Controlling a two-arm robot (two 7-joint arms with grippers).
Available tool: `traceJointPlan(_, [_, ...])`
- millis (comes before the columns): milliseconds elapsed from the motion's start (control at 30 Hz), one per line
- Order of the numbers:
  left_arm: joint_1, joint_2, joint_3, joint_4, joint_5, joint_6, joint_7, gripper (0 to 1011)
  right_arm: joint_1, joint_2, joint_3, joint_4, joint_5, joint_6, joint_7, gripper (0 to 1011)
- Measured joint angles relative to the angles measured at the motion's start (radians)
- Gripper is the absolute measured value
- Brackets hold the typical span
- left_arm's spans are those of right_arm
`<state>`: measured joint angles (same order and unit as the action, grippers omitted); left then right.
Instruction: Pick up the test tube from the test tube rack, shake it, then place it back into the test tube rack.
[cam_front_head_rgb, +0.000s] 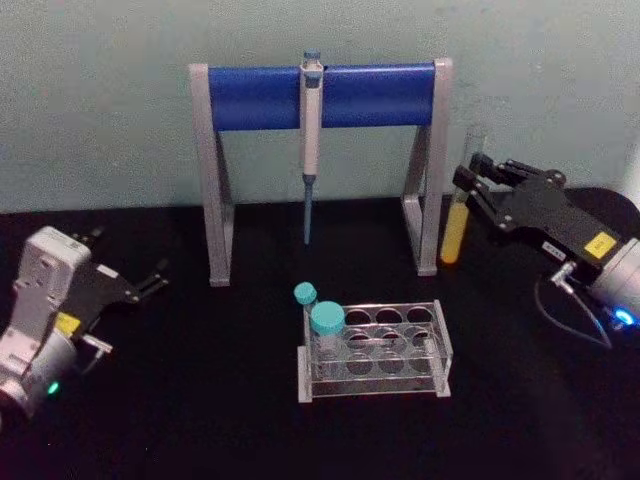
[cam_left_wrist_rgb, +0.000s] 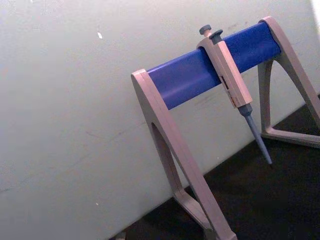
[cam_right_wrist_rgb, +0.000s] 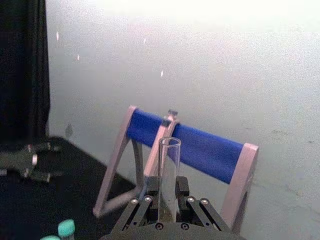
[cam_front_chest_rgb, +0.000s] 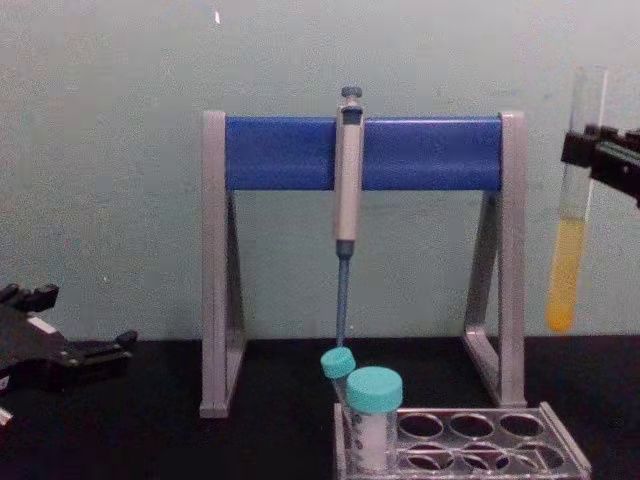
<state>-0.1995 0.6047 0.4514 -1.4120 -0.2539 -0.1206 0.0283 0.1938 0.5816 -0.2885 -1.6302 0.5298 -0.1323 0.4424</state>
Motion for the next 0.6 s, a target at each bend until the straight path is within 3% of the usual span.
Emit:
traceJointPlan(133, [0.000, 0.000, 0.000, 0.000, 0.000, 0.000, 0.000, 1001, 0.005, -0.033, 0.010, 0.028, 0.036, -0.016, 0.024, 229])
traceJointPlan(267, [0.000, 0.000, 0.000, 0.000, 0.000, 0.000, 0.000, 1001, 0.016, -0.075, 0.018, 0.064, 0.106, -0.019, 0.088, 228])
traceJointPlan(600, [0.000, 0.000, 0.000, 0.000, 0.000, 0.000, 0.000, 1001, 0.037, -0.079, -0.013, 0.079, 0.205, 0.011, 0.210, 228])
